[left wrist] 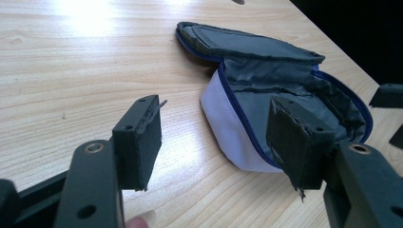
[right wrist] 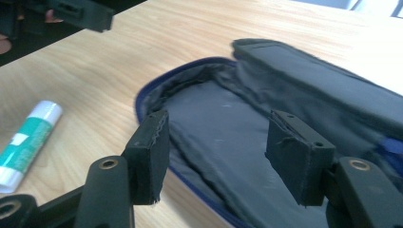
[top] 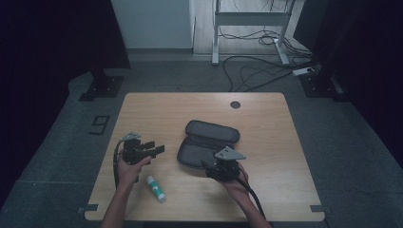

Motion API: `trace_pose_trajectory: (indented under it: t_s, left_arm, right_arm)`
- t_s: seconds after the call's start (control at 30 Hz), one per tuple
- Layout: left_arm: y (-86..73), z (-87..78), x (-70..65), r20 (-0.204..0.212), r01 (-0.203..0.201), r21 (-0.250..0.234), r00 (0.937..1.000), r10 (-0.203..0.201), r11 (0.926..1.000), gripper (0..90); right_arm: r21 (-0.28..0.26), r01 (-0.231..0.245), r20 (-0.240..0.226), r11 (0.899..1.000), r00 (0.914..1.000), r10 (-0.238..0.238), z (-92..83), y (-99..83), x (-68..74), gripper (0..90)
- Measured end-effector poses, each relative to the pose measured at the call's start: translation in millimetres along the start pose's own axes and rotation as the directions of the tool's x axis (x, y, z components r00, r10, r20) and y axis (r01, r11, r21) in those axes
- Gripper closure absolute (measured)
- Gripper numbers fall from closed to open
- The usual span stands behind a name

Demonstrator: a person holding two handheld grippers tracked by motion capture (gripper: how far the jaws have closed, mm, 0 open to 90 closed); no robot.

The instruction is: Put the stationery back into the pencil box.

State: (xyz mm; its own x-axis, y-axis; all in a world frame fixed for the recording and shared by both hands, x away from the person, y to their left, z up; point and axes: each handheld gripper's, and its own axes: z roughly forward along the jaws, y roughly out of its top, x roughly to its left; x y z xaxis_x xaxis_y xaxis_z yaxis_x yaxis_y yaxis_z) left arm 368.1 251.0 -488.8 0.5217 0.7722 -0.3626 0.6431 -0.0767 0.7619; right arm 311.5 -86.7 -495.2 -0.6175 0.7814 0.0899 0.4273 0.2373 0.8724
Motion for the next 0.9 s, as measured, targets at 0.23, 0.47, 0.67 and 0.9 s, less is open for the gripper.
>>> trace_pose_trajectory:
  t_s: [0.23,0.47,0.67,0.9]
  left_arm:
    - [-0.4,-3.8,3.4,-0.011,-0.006,-0.013,0.9999,0.005,0.9999,38.7]
    - [0.0,-6.4,5.5,-0.013,0.003,-0.016,0.9999,-0.004,0.9999,38.1]
    - [-0.4,-11.3,8.9,-0.011,0.016,-0.026,0.9998,-0.016,0.9995,37.8]
    - [-0.8,-11.9,11.3,-0.012,0.024,-0.024,0.9996,-0.024,0.9994,37.5]
  right_arm:
    - [0.02,0.039,-0.057,0.999,0.9976,-0.038,14.6,0.6,23.9,41.1]
    - [0.032,0.043,-0.092,0.999,0.995,-0.04,24.4,1.1,37.3,42.9]
    - [0.055,0.074,-0.131,0.996,0.9892,-0.067,37.2,-1.4,54.3,43.3]
    - [0.052,0.083,-0.165,0.995,0.9835,-0.073,44.5,-0.6,69.3,43.6]
